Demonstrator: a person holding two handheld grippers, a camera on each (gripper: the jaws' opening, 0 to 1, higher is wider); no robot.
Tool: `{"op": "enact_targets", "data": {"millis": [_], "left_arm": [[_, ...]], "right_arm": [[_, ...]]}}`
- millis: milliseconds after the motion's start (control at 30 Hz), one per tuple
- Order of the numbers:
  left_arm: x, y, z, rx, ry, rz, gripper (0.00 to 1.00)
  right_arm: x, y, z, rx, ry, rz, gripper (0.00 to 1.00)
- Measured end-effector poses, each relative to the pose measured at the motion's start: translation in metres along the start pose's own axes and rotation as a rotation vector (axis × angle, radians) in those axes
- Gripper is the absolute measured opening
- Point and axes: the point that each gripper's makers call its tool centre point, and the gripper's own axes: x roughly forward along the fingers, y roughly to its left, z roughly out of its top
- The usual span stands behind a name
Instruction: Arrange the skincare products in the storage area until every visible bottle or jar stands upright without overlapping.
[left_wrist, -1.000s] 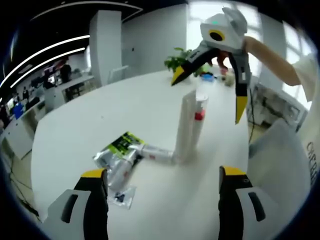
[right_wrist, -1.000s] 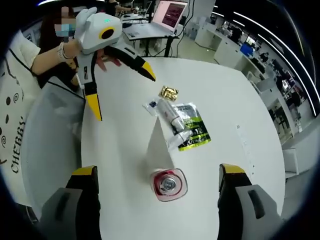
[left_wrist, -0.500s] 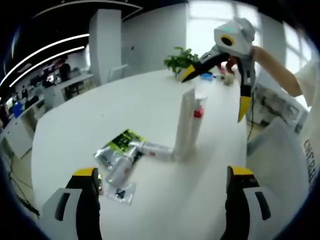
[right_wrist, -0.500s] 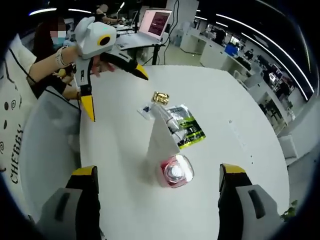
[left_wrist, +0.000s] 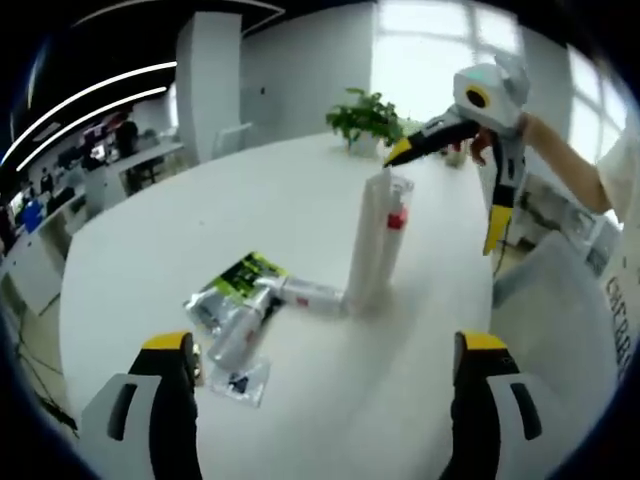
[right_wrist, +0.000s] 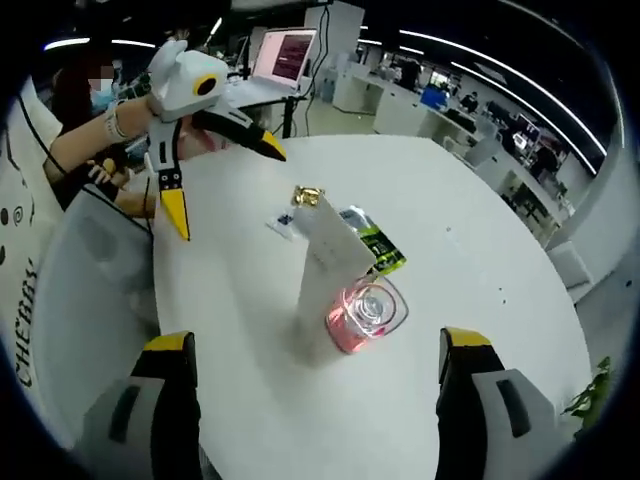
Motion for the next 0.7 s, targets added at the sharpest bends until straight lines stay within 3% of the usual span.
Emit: {"op": "enact_targets", "data": {"millis": [400, 700], "left_arm": [[0.016, 0.015, -0.004, 0.026, 0.048, -0.001, 0.99], [0.027, 0.019, 0.000, 0.057, 0.063, -0.025, 0.99]], "right_arm": [[-0.003, 0.021, -0.015, 0.121, -0.071, -0.078, 1.00], [-0.003, 0.043, -0.019, 0.211, -0.108, -0.082, 0.97]]}}
